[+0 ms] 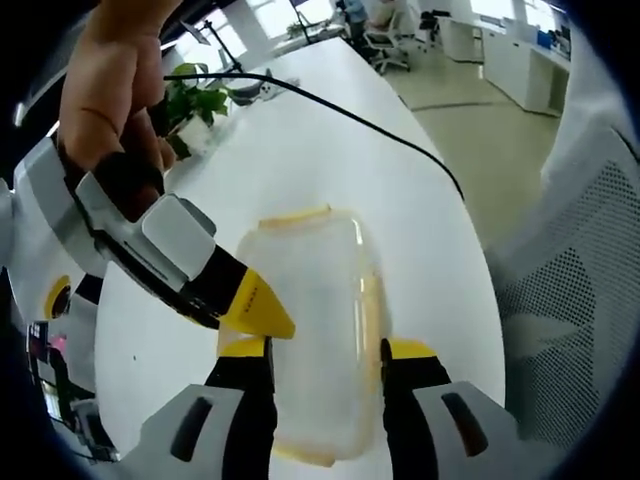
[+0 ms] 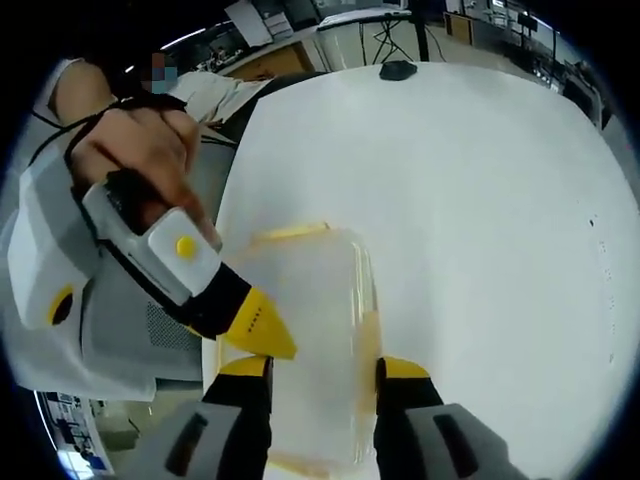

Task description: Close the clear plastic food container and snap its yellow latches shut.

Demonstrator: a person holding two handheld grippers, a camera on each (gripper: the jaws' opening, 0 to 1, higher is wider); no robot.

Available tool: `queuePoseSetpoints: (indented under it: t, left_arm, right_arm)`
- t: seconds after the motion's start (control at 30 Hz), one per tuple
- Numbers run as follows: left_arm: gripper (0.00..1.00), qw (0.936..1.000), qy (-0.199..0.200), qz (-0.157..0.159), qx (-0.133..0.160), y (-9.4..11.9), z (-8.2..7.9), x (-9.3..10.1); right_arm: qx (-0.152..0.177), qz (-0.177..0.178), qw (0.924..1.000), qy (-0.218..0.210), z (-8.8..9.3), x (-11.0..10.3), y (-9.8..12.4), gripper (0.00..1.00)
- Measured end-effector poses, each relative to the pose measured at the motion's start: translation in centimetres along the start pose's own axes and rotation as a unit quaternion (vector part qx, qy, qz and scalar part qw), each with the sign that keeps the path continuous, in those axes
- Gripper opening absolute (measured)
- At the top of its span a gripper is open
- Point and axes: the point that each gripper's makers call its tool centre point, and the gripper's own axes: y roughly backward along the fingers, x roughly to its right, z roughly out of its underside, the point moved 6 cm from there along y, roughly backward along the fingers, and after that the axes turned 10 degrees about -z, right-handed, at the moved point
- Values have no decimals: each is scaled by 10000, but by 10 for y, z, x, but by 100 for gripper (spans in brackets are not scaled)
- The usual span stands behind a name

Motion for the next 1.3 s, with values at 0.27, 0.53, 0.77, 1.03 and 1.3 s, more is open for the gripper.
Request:
queuePoseSetpoints:
  t: [0.27,0.53,0.77,1.03,1.3]
  left_arm:
    - [40,10000,65,74,-3,1,-3,-3]
    - [48,9998,-142,167,6,2,0,-2]
    - [47,9994,-50,338,-26,6,5,-4]
    - [50,9988,267,413,-57,10,9,-12]
    - [55,9988,279,387,-110,10,16,-22]
  right_arm:
    - [27,162,9999,-11,-1,-3,3,39]
    - [204,384,9991,4,-1,-3,12,39]
    - [277,541,9981,70,0,-9,17,43]
    - [272,748,9967,154,11,-14,25,47]
    - [342,850,9956,175,18,-25,28,49]
